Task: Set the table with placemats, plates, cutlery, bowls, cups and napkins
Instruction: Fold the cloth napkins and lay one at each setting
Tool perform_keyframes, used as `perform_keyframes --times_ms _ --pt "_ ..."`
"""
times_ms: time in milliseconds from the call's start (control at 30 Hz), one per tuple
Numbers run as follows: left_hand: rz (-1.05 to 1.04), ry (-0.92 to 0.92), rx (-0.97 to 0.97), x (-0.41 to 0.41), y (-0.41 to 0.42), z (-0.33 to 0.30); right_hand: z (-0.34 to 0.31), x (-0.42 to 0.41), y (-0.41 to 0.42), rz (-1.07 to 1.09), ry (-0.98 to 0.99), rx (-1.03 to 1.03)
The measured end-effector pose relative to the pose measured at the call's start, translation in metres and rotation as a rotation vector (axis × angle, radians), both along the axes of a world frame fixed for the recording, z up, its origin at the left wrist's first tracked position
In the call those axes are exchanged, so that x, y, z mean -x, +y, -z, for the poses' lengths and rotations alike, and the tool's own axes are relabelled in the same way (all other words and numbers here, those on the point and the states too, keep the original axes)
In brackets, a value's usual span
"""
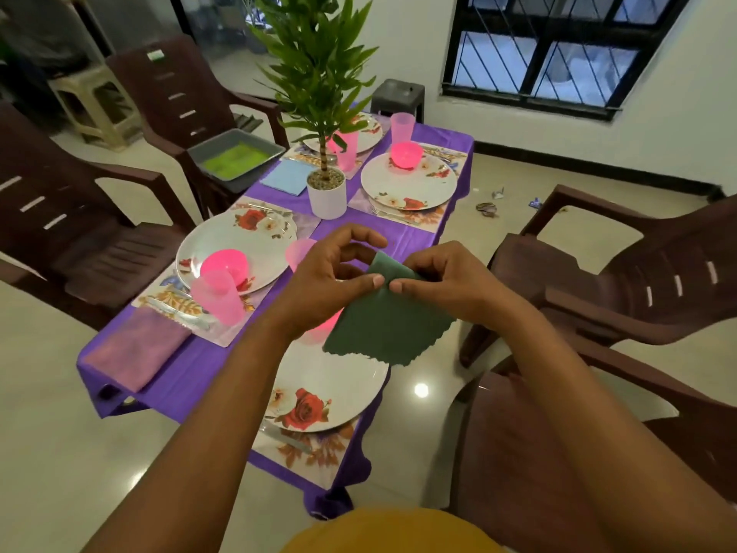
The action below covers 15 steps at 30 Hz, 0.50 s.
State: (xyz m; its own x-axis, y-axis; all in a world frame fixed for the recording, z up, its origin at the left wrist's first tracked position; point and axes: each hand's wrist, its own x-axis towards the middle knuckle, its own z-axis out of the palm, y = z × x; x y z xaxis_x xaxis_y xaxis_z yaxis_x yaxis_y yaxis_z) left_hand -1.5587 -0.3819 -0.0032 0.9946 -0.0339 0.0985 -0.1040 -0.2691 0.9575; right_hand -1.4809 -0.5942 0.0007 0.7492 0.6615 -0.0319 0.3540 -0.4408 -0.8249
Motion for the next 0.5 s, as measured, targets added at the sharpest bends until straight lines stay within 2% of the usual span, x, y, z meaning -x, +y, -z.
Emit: perform_keyframes --times_ms 300,500 --pt "-0.269 0.11 0.162 0.029 0.045 0.055 0.003 -0.022 0.021 0.054 0.166 -0.126" --pt "-0.394 0.144 0.29 0.032 0.059 0.06 0.002 -0.048 0.04 0.0 0.298 -0.234"
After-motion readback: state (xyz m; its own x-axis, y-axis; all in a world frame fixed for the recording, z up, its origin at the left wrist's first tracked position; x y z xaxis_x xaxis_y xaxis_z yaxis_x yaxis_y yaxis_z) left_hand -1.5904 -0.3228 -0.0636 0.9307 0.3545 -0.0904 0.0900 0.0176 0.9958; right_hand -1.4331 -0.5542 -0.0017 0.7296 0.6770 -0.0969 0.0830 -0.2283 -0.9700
